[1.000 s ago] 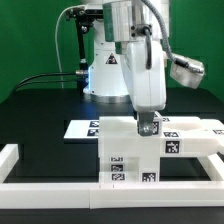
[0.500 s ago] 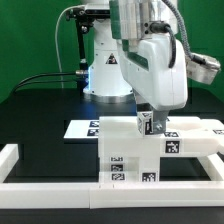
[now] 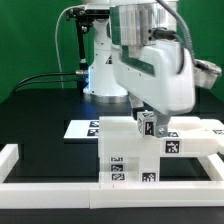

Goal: Assemble chair

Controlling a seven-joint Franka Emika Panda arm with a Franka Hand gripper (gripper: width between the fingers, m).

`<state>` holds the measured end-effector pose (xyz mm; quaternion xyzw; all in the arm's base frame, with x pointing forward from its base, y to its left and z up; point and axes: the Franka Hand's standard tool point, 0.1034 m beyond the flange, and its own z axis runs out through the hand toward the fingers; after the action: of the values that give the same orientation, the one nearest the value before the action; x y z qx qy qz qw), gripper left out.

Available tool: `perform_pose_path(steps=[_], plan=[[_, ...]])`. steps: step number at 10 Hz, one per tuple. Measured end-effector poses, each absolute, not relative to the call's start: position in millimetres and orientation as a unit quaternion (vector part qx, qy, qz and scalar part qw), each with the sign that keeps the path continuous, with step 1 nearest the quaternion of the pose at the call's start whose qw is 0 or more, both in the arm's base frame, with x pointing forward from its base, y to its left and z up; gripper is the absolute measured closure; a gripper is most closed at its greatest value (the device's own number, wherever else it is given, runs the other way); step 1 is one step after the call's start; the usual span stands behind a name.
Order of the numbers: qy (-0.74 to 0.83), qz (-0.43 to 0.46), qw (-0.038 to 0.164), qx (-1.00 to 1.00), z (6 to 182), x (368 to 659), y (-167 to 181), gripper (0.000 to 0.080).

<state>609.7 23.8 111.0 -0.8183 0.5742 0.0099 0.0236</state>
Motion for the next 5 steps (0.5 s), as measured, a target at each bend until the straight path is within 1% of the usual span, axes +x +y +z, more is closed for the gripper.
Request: perform_pose_path(steps=[1, 2, 3, 4, 5], plan=[[0.498, 0.005, 0.015, -0.867, 111.8, 609.3, 23.5, 0.0151], [0.418, 0.001, 0.016, -0.908, 113.1, 610.4, 23.6, 0.0151], [0.358, 0.001, 0.009, -0.934, 113.1, 609.6, 24.2, 0.0151], [0.311, 0.000, 0.005, -0.950, 113.1, 609.6, 23.2, 0.0151], [0.282, 0.000, 0.004, -0.959, 112.8, 609.6, 21.6, 0.0151]])
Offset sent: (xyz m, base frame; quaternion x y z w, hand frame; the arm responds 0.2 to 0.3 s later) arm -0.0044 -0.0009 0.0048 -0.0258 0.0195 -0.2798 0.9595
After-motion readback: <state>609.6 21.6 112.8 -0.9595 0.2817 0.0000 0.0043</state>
